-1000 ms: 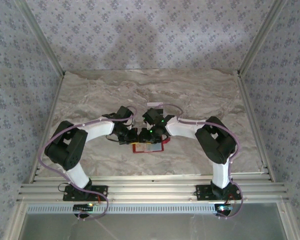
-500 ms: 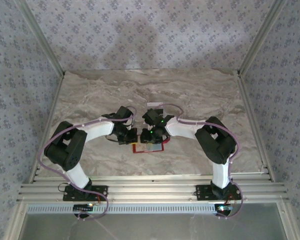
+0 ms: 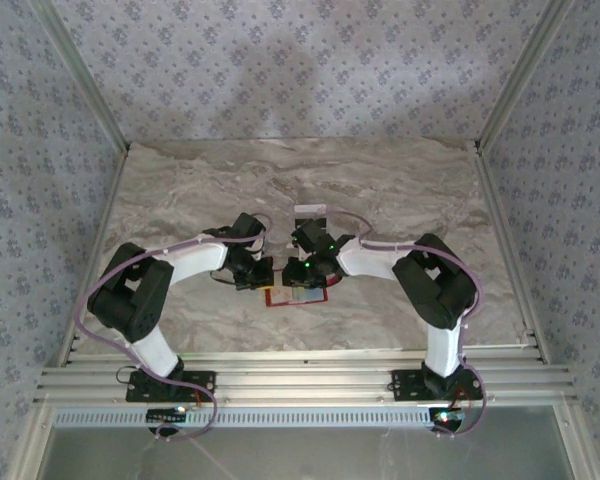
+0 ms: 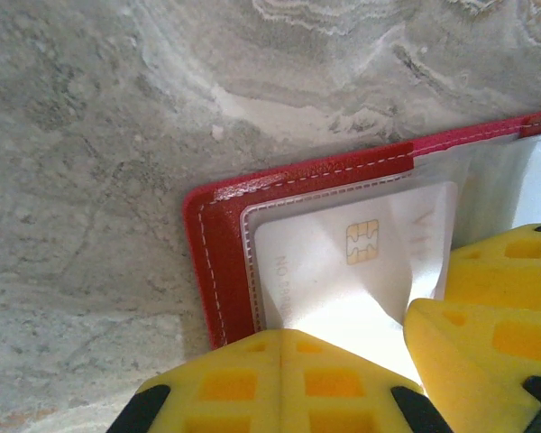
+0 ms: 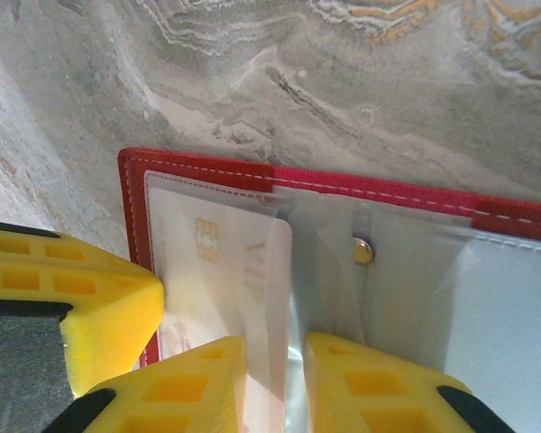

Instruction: Take the credit cards out of the card holder

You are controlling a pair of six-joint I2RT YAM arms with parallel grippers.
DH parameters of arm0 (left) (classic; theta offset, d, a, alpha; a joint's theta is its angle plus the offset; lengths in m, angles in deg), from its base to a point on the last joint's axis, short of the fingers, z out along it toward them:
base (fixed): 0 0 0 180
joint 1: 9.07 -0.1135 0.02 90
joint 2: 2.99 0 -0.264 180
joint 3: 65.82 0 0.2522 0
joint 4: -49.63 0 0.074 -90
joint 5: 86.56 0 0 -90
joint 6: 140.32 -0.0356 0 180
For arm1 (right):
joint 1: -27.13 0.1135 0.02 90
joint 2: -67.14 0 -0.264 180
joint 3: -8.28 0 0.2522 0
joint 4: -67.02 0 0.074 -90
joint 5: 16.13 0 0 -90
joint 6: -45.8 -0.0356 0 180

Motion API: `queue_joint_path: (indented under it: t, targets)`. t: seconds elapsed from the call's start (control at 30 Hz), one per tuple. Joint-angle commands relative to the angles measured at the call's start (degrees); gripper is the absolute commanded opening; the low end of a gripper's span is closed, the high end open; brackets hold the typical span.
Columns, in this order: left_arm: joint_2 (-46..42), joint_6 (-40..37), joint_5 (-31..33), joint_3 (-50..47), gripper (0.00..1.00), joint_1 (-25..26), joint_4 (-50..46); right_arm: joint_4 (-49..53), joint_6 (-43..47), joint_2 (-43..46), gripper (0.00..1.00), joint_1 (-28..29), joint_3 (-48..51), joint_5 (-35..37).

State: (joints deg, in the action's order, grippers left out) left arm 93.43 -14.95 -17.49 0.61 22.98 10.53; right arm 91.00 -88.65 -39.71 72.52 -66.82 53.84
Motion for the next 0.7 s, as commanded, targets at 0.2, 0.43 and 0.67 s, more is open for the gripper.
queue_joint_path:
  t: [0.2, 0.43, 0.67]
  targets:
    - [-0.1, -0.9, 1.1, -1.1, 0.04, 0.3, -0.8, -10.7, -4.1, 3.5, 0.19, -1.4, 5.6, -6.7]
    - [0.3, -0.7, 1.2, -0.9, 0.04, 0.3, -1.0, -16.9, -6.6, 4.8, 0.15, -2.7, 9.4, -8.8]
    - [0.3, -0.6, 1.2, -0.8, 0.04, 0.3, -1.0, -18.5, -7.2, 5.7, 0.11, -2.9, 10.7, -9.2]
